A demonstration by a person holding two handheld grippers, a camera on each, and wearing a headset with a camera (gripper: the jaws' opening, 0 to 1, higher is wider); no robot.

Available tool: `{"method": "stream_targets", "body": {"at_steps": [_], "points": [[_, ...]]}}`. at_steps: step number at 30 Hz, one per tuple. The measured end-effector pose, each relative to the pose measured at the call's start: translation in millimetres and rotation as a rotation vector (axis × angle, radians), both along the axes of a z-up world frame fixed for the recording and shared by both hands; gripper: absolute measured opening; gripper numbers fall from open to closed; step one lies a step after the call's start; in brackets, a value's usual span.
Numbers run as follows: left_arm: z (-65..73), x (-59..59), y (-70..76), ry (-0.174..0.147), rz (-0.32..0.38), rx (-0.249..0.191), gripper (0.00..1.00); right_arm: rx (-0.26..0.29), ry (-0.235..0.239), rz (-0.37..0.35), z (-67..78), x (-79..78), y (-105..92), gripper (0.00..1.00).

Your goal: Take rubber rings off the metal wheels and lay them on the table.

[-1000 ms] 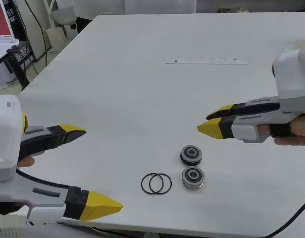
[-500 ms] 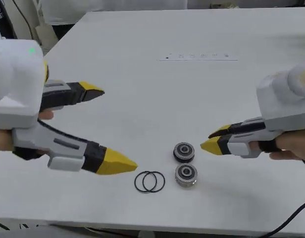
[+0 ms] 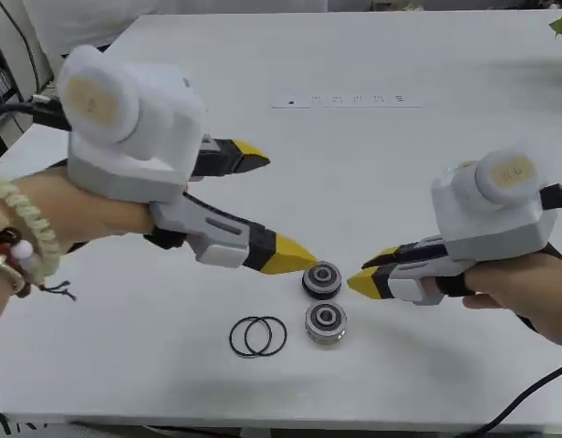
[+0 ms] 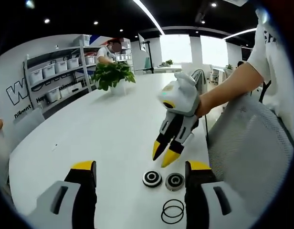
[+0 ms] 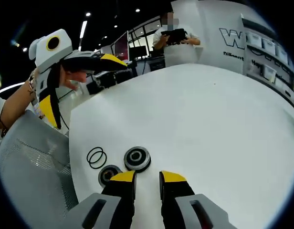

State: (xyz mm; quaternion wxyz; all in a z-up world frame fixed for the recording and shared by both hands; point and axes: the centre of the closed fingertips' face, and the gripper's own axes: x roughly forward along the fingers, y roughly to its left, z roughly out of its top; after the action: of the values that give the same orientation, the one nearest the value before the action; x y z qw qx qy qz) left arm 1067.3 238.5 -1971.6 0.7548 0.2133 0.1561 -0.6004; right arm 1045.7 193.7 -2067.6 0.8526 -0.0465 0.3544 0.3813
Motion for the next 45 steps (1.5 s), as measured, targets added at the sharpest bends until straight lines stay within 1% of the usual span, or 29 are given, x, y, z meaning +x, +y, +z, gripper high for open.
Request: {"method": "stream_targets", "body": {"at_steps": [1, 4, 7, 8, 11, 12, 13, 14, 16, 19, 21, 25, 29, 31, 34, 38, 39, 41, 42, 43, 45], "points": [[-3.0, 1.1, -2.9, 0.002, 0.001, -0.002, 0.71, -0.009, 0.001, 0.006, -2.4, -1.5, 0.8, 0.17], [-13.9, 2.2, -11.5, 0.007, -0.004, -0.002, 0.68, -0.01, 0.01, 0.016, -6.2, -3.0, 2.3, 0.17], [-26.7, 2.7, -14.2, -0.007, -0.005, 0.01, 0.61, -0.015, 0.013, 0.029, -7.9, -4.8, 5.3, 0.17], [-31.8, 3.6, -14.4, -0.007, 0.011, 0.004, 0.59, -0.015, 0.011, 0.031, -8.2, -4.9, 5.9, 0.17], [-41.3, 2.2, -16.3, 0.013, 0.037, -0.024, 0.54, -0.017, 0.008, 0.039, -9.9, -4.4, 8.0, 0.18], [-45.8, -0.2, -17.1, 0.029, 0.034, -0.028, 0.51, -0.019, 0.006, 0.042, -10.4, -4.5, 8.9, 0.18], [-49.3, -2.4, -17.4, 0.044, 0.031, -0.024, 0.47, -0.022, 0.004, 0.045, -11.2, -4.7, 10.7, 0.18], [-53.9, -5.0, -17.7, 0.052, 0.023, -0.012, 0.42, -0.024, 0.003, 0.048, -12.0, -5.1, 11.8, 0.18], [-58.0, -7.0, -19.1, 0.05, 0.019, -0.009, 0.37, -0.032, -0.001, 0.058, -13.6, -6.1, 14.3, 0.18], [-66.7, -5.7, -21.0, 0.046, 0.022, 0.005, 0.35, -0.051, -0.02, 0.065, -14.7, -4.9, 16.0, 0.18], [-70.0, -4.4, -21.8, 0.042, 0.029, 0.009, 0.32, -0.056, -0.029, 0.066, -14.4, -3.7, 16.3, 0.17], [-78.0, -3.6, -22.7, 0.056, 0.041, 0.02, 0.21, -0.051, -0.034, 0.057, -13.9, -2.4, 17.3, 0.17], [-83.5, -5.6, -22.9, 0.059, 0.038, 0.035, 0.16, -0.05, -0.03, 0.059, -15.1, -3.4, 18.8, 0.18], [-85.3, -7.4, -23.6, 0.07, 0.032, 0.038, 0.13, -0.055, -0.035, 0.058, -15.8, -2.7, 18.9, 0.19], [-87.3, -7.5, -23.8, 0.067, 0.033, 0.047, 0.11, -0.06, -0.046, 0.047, -15.4, -0.4, 19.1, 0.21], [-92.0, -9.5, -22.8, 0.076, 0.028, 0.065, 0.1, -0.049, -0.046, 0.032, -15.4, 1.1, 20.5, 0.2], [-91.4, -8.4, -23.2, 0.076, 0.032, 0.06, 0.1, -0.048, -0.046, 0.03, -15.3, 1.3, 20.7, 0.2], [-91.8, -7.7, -22.8, 0.085, 0.041, 0.059, 0.09, -0.044, -0.049, 0.021, -15.0, 2.3, 21.1, 0.2], [-94.2, -6.6, -20.9, 0.087, 0.048, 0.073, 0.08, -0.039, -0.048, 0.02, -14.9, 2.4, 21.8, 0.2], [-93.9, -5.8, -21.6, 0.099, 0.054, 0.061, 0.08, -0.035, -0.043, 0.019, -15.2, 1.9, 22.5, 0.19], [-94.4, -5.5, -21.4, 0.108, 0.061, 0.058, 0.08, -0.026, -0.037, 0.018, -15.6, 1.2, 23.8, 0.19]]}}
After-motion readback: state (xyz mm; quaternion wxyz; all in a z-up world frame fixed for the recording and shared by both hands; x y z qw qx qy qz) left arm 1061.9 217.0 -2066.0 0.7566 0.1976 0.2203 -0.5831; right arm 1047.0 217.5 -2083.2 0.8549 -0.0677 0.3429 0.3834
